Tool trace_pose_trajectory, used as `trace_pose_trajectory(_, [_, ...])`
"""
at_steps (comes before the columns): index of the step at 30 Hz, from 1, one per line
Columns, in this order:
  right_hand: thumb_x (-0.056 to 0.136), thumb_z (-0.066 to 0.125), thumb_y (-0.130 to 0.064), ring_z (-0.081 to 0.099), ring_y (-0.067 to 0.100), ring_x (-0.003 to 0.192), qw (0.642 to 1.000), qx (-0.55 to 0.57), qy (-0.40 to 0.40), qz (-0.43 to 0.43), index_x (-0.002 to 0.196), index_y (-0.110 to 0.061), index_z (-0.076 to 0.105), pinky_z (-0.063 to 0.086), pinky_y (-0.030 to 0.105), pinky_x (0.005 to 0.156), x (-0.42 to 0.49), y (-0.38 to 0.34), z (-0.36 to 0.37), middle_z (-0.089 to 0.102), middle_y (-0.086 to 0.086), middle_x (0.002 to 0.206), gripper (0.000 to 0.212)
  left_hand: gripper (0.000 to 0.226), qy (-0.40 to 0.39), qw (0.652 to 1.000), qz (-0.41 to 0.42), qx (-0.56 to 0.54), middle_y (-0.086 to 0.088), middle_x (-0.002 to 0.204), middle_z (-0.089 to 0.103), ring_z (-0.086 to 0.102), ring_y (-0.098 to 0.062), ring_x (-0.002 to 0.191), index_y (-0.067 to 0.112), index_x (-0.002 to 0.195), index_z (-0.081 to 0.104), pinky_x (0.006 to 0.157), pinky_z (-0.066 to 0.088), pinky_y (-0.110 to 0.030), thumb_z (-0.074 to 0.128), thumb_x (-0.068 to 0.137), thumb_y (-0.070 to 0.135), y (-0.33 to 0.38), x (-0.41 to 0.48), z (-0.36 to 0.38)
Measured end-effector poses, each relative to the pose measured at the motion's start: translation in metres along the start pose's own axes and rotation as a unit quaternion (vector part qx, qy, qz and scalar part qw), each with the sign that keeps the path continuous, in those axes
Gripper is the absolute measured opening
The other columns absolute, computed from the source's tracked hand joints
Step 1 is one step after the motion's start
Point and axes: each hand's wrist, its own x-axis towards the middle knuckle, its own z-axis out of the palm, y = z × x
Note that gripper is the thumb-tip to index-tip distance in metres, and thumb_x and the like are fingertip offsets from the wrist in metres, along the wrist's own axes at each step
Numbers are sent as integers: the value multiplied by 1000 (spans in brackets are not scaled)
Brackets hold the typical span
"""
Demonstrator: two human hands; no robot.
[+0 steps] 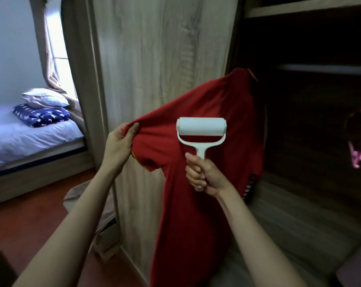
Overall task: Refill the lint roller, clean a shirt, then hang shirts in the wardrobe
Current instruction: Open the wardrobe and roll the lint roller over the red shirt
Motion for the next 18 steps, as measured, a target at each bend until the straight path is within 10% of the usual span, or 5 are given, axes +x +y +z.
trace_pose_trajectory(6, [84, 61, -31, 19, 5, 26, 997, -27, 29, 67, 47, -21, 31, 23, 12, 31, -16, 55, -9, 21, -5, 34, 49, 36, -39, 998, -42, -20, 5, 36, 44, 37, -7, 29, 23, 61, 63, 33, 31, -16, 55, 95, 30, 2, 1, -4])
trace_pose_trajectory(13, [85, 58, -33, 17, 5, 26, 1000, 2, 28, -3, 46, -22, 30, 14, 12, 33, 5, -4, -10, 20, -5, 34, 49, 27, -34, 991, -59, 115, 8, 63, 47, 44, -1, 53, 28, 89, 61, 47, 37, -20, 42, 98, 46, 9, 1, -8])
trace_pose_trajectory(18, [81, 61, -32, 18, 6, 26, 996, -16, 63, 65, 46, -21, 32, 21, 9, 34, -28, 72, -19, 21, -5, 33, 47, 35, -114, 968, -225, -9, 2, 75, 51, 55, -4, 52, 26, 101, 59, 46, 42, -17, 38, 96, 54, 11, -6, -16])
